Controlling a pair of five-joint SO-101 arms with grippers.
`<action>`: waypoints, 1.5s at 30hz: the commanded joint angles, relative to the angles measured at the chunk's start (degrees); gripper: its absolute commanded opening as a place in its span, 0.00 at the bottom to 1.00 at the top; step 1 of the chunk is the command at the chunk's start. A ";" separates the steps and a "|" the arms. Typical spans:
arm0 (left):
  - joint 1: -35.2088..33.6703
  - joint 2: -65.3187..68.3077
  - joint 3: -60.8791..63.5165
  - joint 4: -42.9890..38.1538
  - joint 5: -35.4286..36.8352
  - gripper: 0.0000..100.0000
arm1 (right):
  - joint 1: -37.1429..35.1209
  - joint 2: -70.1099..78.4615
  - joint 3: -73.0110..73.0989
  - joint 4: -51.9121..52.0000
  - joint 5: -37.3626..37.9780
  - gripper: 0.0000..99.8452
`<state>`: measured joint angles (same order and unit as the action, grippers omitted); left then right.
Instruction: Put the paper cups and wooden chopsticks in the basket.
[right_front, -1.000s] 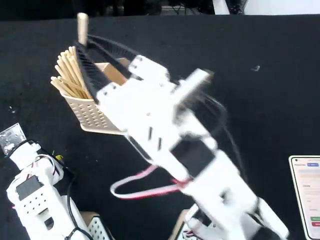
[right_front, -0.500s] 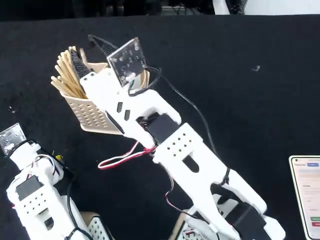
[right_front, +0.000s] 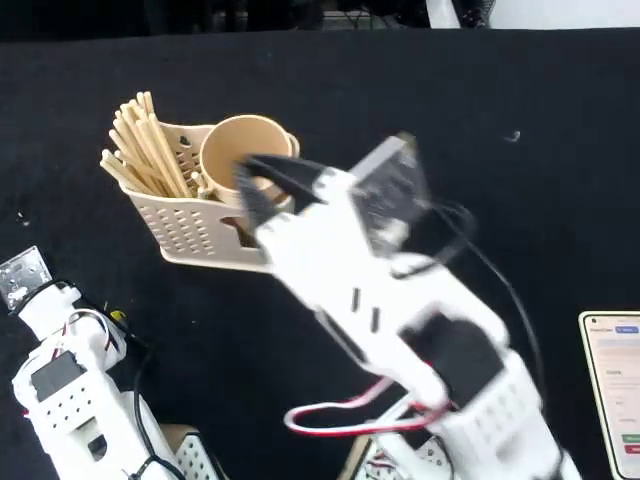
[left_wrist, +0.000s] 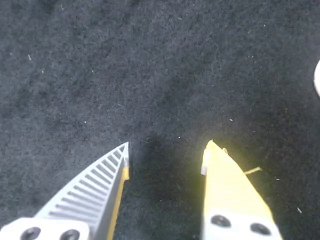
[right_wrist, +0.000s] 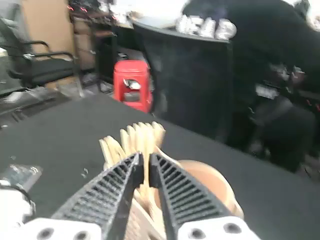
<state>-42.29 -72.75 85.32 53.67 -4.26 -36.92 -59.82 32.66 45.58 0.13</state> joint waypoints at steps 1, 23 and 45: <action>0.04 -0.88 -1.10 -0.53 -0.26 0.14 | 7.74 -13.41 9.89 1.58 -0.09 0.03; 6.02 -3.96 -3.12 6.24 -0.18 0.03 | 32.97 -47.69 38.46 32.18 2.64 0.03; 23.43 -31.47 12.00 10.64 0.09 0.03 | 33.23 -47.69 63.60 21.10 -1.67 0.03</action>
<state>-22.15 -102.64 95.87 64.84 -4.09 -4.13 -103.16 95.87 67.56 1.27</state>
